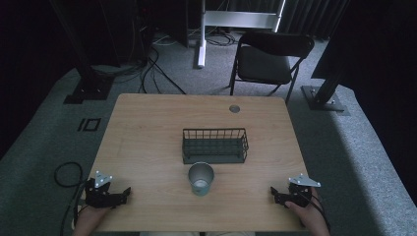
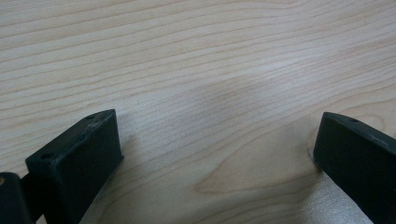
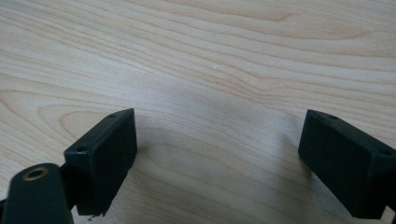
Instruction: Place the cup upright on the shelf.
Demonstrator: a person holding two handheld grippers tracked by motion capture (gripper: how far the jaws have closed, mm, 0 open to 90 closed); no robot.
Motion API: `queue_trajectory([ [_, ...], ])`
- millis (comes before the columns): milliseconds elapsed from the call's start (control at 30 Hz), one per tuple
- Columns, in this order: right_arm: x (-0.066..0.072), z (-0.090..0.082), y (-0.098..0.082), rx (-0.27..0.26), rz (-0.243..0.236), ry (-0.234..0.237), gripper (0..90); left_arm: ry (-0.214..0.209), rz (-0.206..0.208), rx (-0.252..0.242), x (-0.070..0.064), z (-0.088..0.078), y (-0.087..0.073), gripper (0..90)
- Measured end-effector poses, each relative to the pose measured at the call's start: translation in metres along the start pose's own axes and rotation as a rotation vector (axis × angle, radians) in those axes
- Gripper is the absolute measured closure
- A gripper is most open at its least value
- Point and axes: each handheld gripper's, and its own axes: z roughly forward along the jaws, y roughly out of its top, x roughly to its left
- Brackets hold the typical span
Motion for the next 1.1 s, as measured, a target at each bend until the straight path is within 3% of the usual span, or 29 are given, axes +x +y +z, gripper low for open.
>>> queue_trajectory([
  [700, 0.007, -0.005, -0.004, 0.001, -0.052, 0.045, 11.9, 0.006, -0.005, 0.002, 0.001, 0.0, 0.0, 1.5],
  [1100, 0.023, -0.007, 0.005, -0.043, -0.09, 0.119, 12.7, 0.006, -0.005, 0.002, 0.001, 0.0, 0.0, 1.5],
])
